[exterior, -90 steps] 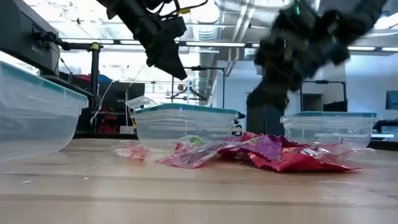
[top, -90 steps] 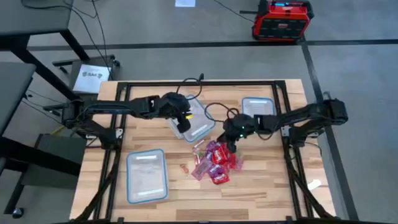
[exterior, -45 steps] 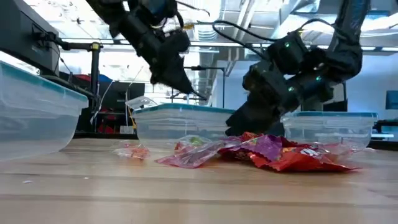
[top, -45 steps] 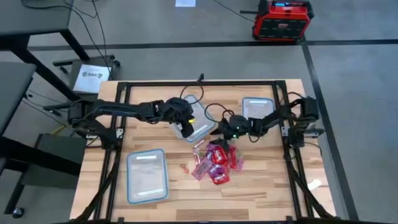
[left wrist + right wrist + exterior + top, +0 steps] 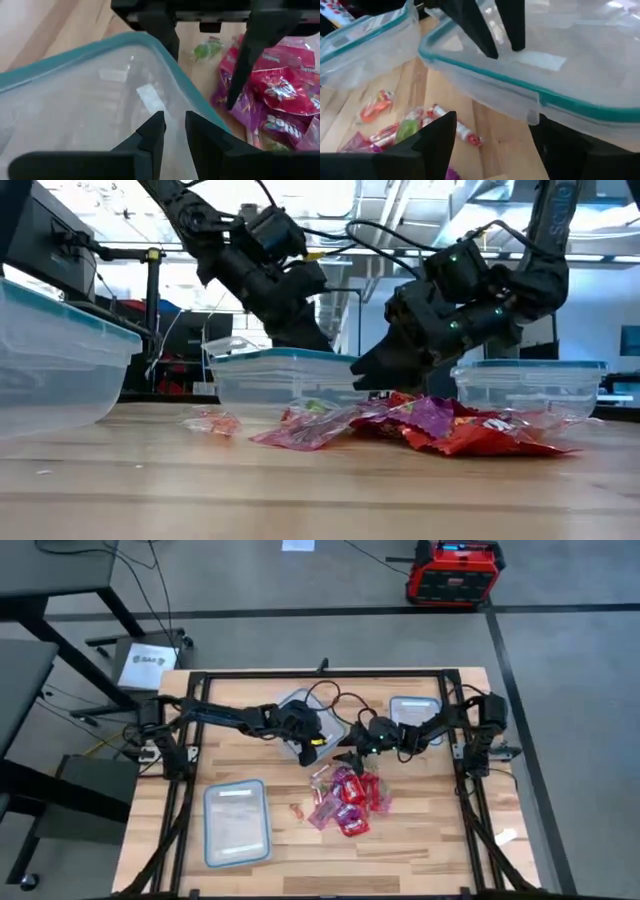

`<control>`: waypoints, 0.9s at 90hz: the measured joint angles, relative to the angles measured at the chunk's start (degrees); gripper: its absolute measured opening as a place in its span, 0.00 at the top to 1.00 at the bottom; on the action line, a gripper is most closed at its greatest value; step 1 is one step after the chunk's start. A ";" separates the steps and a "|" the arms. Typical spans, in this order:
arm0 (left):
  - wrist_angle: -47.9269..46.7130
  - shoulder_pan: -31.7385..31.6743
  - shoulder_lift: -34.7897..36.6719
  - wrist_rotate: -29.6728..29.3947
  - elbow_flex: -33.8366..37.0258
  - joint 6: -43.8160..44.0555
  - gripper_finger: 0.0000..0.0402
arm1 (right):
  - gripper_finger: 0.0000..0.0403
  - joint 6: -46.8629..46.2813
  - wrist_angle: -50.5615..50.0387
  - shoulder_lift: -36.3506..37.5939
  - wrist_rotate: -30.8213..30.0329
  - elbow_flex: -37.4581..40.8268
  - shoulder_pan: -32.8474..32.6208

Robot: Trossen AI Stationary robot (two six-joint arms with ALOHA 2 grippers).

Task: Sort candy
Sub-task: Open the top left transparent bin

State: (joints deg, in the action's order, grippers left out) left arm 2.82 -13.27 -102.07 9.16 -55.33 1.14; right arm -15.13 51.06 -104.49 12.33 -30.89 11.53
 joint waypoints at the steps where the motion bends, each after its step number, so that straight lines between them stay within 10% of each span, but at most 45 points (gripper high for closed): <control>1: 0.13 -0.01 -0.20 0.15 0.00 -0.03 0.83 | 0.41 0.00 0.08 -0.12 0.00 -0.01 0.00; 70: 0.61 0.16 -2.40 5.80 0.15 -0.50 0.83 | 0.55 -1.49 13.69 -6.14 15.05 0.46 -1.18; 81: 1.02 0.12 -2.45 4.77 0.15 -0.21 0.83 | 0.56 0.83 33.99 -4.83 17.96 -0.52 -2.98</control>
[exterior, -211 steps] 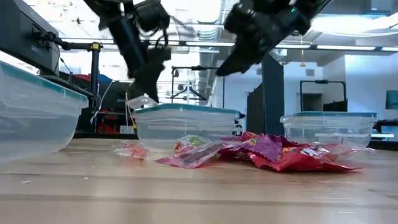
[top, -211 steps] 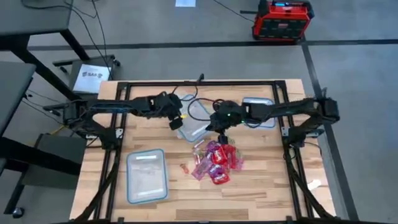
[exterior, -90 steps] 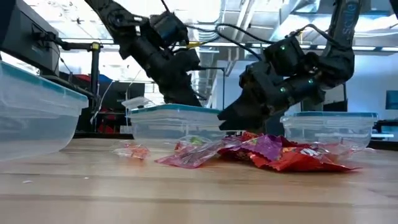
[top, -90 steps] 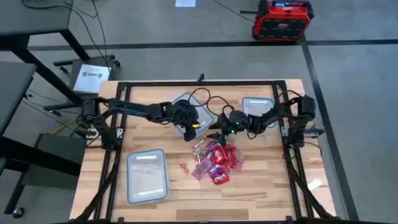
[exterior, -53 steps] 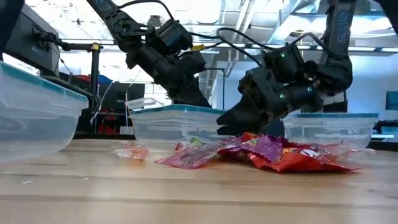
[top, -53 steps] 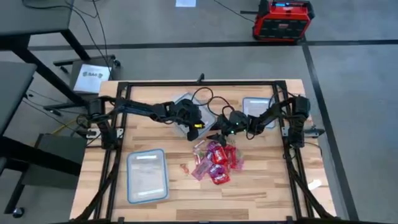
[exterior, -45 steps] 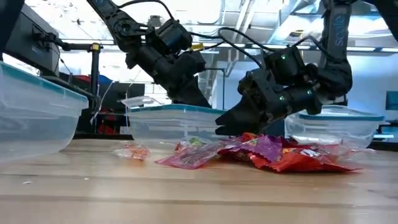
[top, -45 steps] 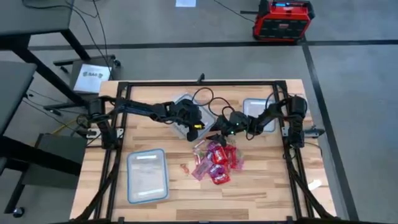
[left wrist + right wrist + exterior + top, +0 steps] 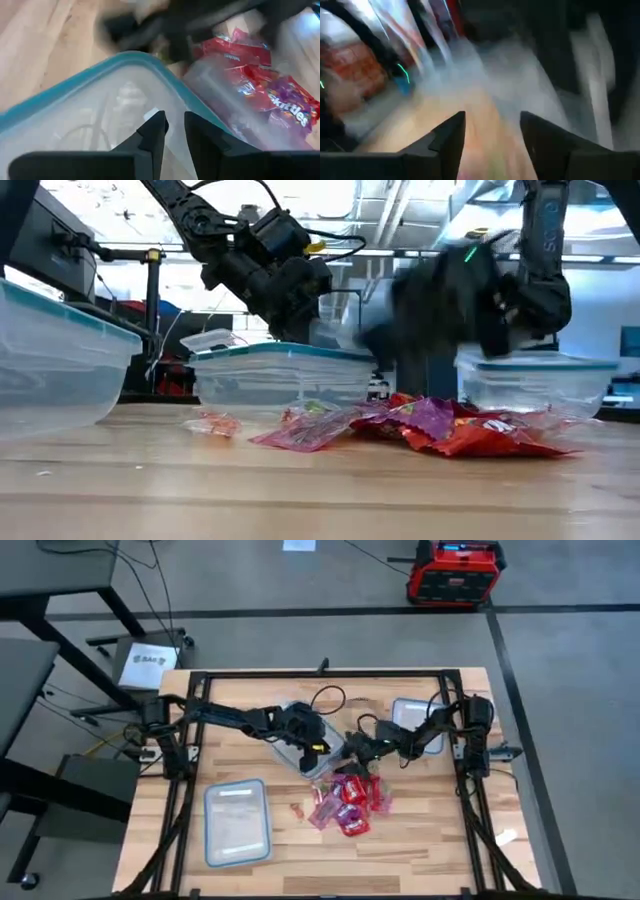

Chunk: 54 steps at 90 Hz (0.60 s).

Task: Sort candy
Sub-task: Open the top left transparent bin

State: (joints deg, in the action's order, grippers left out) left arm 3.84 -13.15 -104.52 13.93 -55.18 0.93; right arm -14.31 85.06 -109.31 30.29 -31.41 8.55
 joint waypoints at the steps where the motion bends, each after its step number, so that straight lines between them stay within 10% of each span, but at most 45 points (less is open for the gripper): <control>1: 0.20 0.00 -0.04 -0.12 0.00 0.06 0.83 | 0.56 0.14 1.07 0.06 0.00 -0.03 -0.14; 38: -2.25 0.44 0.96 -0.75 -3.22 2.00 0.83 | 0.56 4.49 -10.28 3.72 -2.44 0.26 -1.55; 54: -12.22 1.98 4.11 -4.19 -9.19 -0.97 0.83 | 0.56 12.43 -35.70 14.22 -6.42 -3.14 -1.46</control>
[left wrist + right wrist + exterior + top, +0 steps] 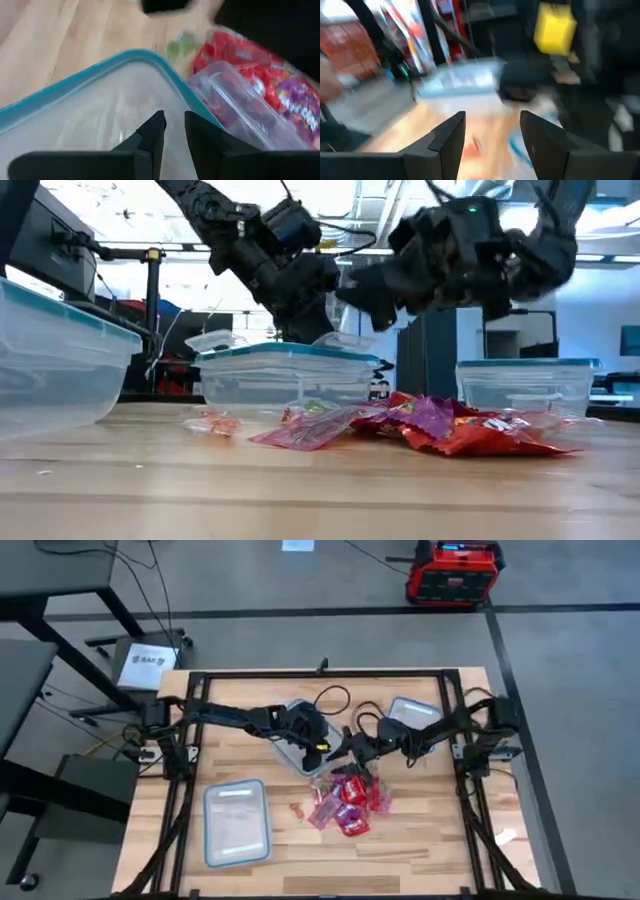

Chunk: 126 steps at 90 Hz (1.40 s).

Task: Sort candy
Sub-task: Open the top left transparent bin

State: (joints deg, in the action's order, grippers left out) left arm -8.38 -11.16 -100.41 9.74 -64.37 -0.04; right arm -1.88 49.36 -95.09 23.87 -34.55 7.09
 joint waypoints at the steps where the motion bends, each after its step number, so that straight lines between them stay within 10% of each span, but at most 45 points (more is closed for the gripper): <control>1: -1.18 0.12 0.35 -0.54 -0.39 -0.29 0.83 | 0.56 0.50 -1.76 0.74 -0.49 -0.40 0.00; 19: -22.88 1.99 7.56 -13.26 -7.25 1.51 0.83 | 0.56 5.37 -31.24 8.61 -11.97 -9.12 0.73; 34: -31.72 5.04 13.71 -22.07 -6.38 10.23 0.83 | 0.55 5.05 -37.34 6.88 -15.68 -16.36 2.16; 73: -10.49 2.52 19.35 -25.16 18.61 18.51 0.83 | 0.55 7.31 -55.13 -8.19 -16.45 -29.15 3.89; 103: -3.61 -5.75 18.59 -25.07 16.02 -1.56 0.83 | 0.55 9.37 -49.67 -6.62 -14.55 -29.42 -2.15; 126: -6.91 -3.58 19.81 -22.31 8.51 2.55 0.83 | 0.55 10.31 -59.35 3.97 -16.15 -29.86 -0.08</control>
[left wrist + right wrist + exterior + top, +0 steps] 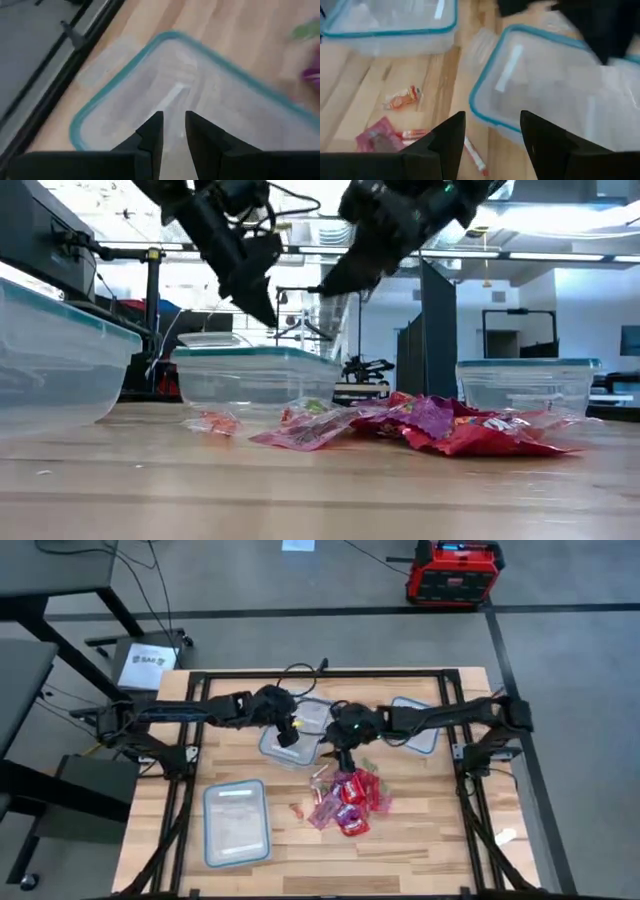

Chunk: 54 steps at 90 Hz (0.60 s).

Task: Sort candy
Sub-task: Open the top left transparent bin

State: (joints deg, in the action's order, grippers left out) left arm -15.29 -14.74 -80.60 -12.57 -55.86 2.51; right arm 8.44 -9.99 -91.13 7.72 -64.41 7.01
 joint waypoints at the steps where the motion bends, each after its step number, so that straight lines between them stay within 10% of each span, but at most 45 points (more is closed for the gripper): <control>1: 0.06 0.14 0.00 0.52 -0.09 0.49 0.83 | 0.55 0.36 -0.45 0.22 -0.04 -0.03 0.25; 54: -3.14 7.07 -1.17 -1.97 7.75 13.20 0.83 | 0.55 -2.16 9.49 -14.54 -0.28 -0.12 11.66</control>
State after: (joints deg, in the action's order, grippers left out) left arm -18.43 -7.68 -81.76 -14.55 -48.11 15.70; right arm 6.28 -0.50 -105.67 7.44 -64.52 18.67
